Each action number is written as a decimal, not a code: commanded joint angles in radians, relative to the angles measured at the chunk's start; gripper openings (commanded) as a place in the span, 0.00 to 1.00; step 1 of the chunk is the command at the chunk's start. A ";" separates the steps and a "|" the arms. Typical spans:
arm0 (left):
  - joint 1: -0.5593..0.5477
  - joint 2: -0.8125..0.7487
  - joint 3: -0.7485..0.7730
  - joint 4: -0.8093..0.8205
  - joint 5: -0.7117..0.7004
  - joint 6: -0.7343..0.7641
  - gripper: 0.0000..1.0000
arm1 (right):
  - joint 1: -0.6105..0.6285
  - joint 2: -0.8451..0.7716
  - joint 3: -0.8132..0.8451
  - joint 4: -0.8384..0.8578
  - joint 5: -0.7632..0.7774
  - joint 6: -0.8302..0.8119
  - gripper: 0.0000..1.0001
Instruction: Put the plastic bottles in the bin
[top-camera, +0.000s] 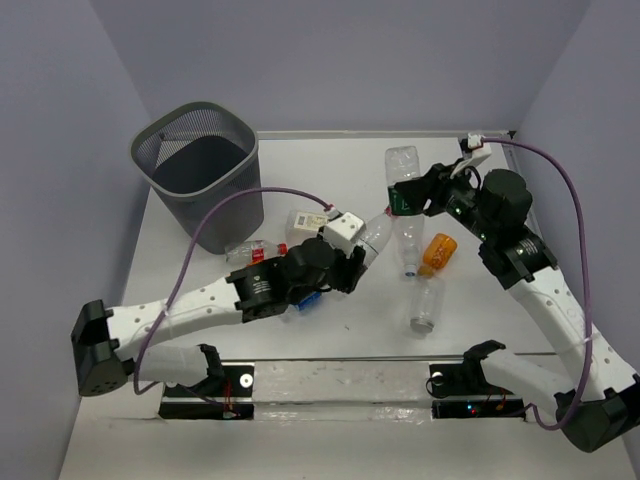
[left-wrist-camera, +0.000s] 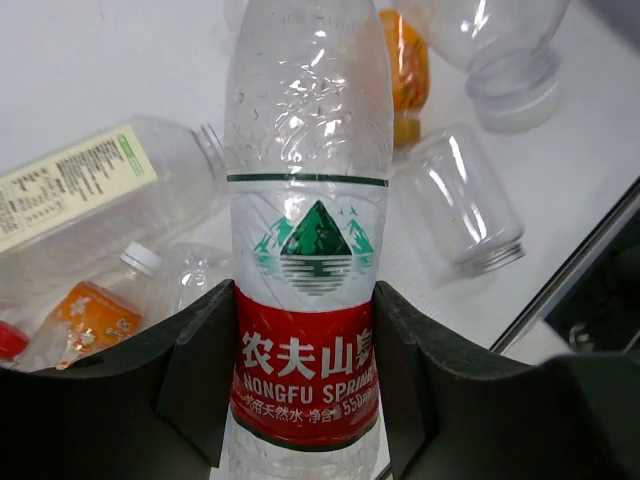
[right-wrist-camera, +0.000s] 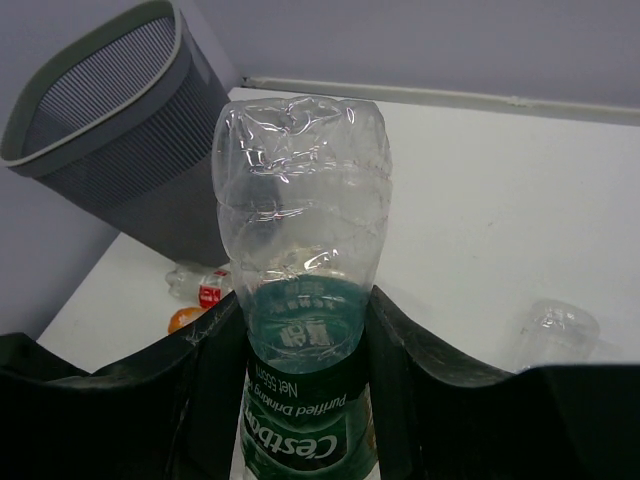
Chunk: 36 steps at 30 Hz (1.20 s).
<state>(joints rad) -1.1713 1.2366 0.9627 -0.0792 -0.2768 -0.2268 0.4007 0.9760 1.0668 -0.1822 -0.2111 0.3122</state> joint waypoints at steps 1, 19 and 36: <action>0.008 -0.164 -0.019 0.065 -0.106 -0.042 0.40 | 0.006 -0.036 0.088 0.052 -0.007 0.002 0.36; 0.712 -0.206 0.406 0.171 -0.234 0.066 0.33 | 0.006 0.012 0.117 0.127 -0.121 0.050 0.34; 1.001 -0.172 0.298 0.204 -0.181 -0.026 0.99 | 0.256 0.450 0.521 0.187 -0.065 -0.019 0.31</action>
<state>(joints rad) -0.1730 1.1408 1.2415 0.0814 -0.5144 -0.2295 0.5854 1.3380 1.4147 -0.0490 -0.3141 0.3447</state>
